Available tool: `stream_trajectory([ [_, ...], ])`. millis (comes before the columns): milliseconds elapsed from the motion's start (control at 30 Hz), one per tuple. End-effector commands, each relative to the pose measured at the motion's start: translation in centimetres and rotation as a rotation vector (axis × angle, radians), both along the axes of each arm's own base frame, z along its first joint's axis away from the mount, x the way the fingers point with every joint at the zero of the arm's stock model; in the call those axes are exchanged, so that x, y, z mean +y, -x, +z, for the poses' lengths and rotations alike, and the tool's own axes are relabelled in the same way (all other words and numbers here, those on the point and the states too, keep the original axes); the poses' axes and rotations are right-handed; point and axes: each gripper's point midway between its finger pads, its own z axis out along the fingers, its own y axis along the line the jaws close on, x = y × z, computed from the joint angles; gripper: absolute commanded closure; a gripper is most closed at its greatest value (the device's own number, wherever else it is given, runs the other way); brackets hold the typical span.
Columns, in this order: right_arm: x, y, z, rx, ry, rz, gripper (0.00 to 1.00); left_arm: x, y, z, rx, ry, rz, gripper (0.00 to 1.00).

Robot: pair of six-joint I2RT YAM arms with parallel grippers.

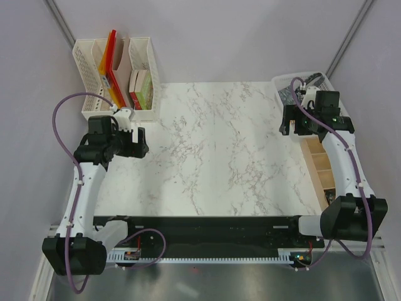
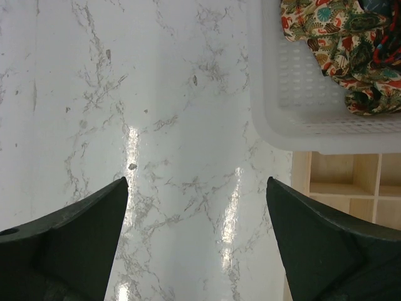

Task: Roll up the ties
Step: Pick up the tie from the bin.

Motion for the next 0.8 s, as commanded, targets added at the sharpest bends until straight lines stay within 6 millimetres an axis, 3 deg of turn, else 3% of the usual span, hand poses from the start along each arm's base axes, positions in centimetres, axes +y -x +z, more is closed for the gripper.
stream_trajectory([
  [0, -0.7, -2.0, 2.1, -0.069, 0.023, -0.012, 0.02, 0.3, -1.4, 2.3, -0.082, -0.027, 0.012, 0.0],
  [167, -2.6, -5.0, 3.5, -0.131, 0.027, -0.094, 0.02, -0.5, -1.7, 3.7, -0.117, 0.0, -0.026, 0.0],
  [333, -6.8, -9.0, 5.0, -0.267, 0.073, -0.308, 0.02, -1.4, -2.1, 4.4, -0.119, 0.042, -0.045, 0.0],
  [400, -8.5, -11.1, 6.7, -0.361, 0.068, -0.377, 0.02, -1.9, -2.2, 5.0, -0.131, 0.064, -0.065, 0.0],
  [433, -9.3, -12.3, 5.6, -0.351, 0.069, -0.406, 0.02, -2.1, -2.3, 5.0, -0.125, 0.071, -0.069, 0.0],
  [500, -11.0, -14.4, 6.8, -0.407, 0.048, -0.449, 0.02, -3.2, -2.4, 5.6, -0.135, 0.091, -0.101, 0.0],
  [533, -11.5, -15.8, 5.0, -0.382, 0.026, -0.466, 0.02, -3.3, -2.5, 5.8, -0.134, 0.097, -0.099, 0.0],
  [600, -12.8, -17.8, 5.6, -0.413, 0.012, -0.497, 0.02, -3.6, -2.6, 6.2, -0.138, 0.113, -0.101, 0.0],
  [633, -13.4, -19.3, 3.8, -0.396, -0.002, -0.51, 0.04, -3.6, -2.7, 6.3, -0.144, 0.113, -0.103, 0.0],
  [767, -15.3, -23.1, 1.7, -0.416, 0.002, -0.527, 0.04, -3.9, -2.9, 6.0, -0.132, 0.13, -0.107, 0.0],
])
